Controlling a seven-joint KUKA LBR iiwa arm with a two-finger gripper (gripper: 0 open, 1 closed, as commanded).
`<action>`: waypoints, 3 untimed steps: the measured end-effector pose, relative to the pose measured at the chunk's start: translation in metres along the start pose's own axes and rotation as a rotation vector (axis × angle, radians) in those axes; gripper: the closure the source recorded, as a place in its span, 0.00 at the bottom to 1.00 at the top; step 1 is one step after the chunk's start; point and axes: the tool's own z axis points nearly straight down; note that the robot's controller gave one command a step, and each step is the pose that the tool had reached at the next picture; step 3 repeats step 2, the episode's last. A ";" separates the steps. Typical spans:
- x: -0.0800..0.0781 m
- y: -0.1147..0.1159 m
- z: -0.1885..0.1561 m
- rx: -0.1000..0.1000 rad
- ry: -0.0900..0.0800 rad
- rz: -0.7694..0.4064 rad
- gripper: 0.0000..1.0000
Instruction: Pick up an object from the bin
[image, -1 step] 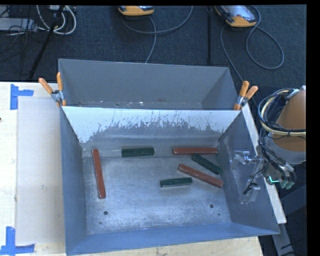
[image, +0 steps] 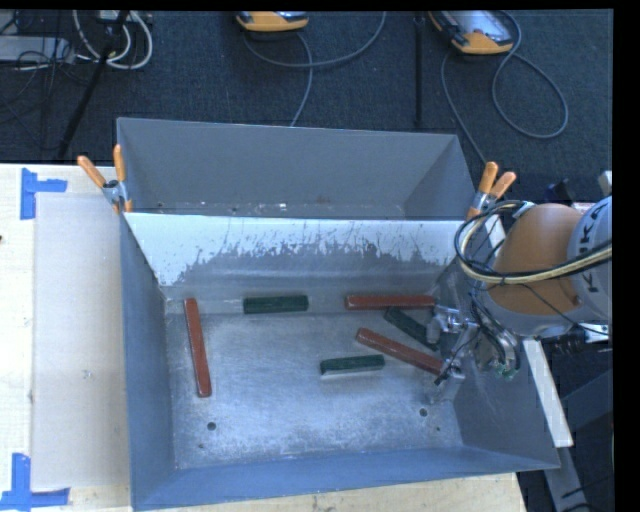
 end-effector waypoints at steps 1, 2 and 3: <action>-0.001 0.000 -0.004 0.002 -0.005 -0.004 1.00; 0.003 0.013 -0.131 0.003 -0.012 -0.106 1.00; 0.003 0.013 -0.131 0.003 -0.012 -0.106 1.00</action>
Offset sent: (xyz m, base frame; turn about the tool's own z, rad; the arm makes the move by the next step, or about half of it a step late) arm 0.0000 0.0000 0.0000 0.0000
